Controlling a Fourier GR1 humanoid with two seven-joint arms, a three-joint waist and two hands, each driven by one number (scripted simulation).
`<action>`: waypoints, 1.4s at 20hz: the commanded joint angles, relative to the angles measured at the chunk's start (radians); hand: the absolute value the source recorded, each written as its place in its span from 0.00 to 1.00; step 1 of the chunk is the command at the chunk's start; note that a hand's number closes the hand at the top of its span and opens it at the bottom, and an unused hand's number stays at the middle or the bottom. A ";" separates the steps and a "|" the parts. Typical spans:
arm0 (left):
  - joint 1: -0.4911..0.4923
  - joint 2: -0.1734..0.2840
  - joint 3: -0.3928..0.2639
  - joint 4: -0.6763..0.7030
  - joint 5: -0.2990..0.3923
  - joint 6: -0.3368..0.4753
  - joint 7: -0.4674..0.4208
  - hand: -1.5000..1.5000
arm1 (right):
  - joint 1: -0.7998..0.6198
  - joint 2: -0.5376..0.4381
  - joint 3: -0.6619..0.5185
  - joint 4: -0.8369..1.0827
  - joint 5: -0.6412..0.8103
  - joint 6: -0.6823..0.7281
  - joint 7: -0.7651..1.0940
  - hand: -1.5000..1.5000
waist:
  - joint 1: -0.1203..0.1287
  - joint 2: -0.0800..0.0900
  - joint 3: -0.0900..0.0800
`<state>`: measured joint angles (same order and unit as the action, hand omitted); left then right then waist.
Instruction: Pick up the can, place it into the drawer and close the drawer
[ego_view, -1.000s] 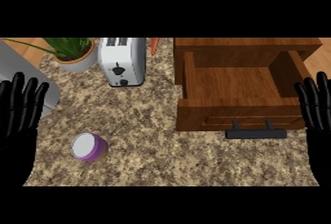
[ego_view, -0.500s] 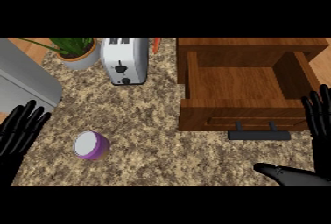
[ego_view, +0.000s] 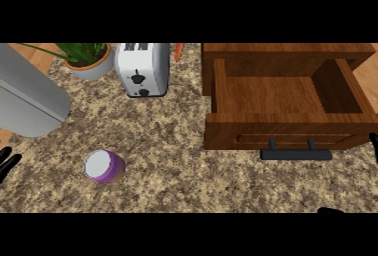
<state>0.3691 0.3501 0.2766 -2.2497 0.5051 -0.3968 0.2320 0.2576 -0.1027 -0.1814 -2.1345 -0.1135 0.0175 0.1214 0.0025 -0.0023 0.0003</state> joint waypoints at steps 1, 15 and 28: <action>-0.011 0.021 0.073 -0.018 0.073 -0.022 0.063 0.00 | 0.111 0.012 -0.041 0.006 -0.059 0.081 -0.087 0.00 | -0.005 0.000 0.000; -0.037 0.038 0.201 0.050 0.410 0.023 0.279 0.00 | 0.126 -0.042 -0.209 0.055 -0.182 0.224 -0.104 0.00 | -0.003 0.001 0.000; -0.217 -0.139 -0.017 0.145 0.117 0.138 0.305 0.00 | 0.137 -0.056 -0.334 -0.005 -0.290 0.303 -0.024 0.00 | -0.009 0.002 0.000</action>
<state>0.2177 0.2512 0.3188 -2.1090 0.7077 -0.3218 0.5183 0.4041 -0.1456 -0.4805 -2.1292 -0.3733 0.3011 0.0662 -0.0057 -0.0007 0.0001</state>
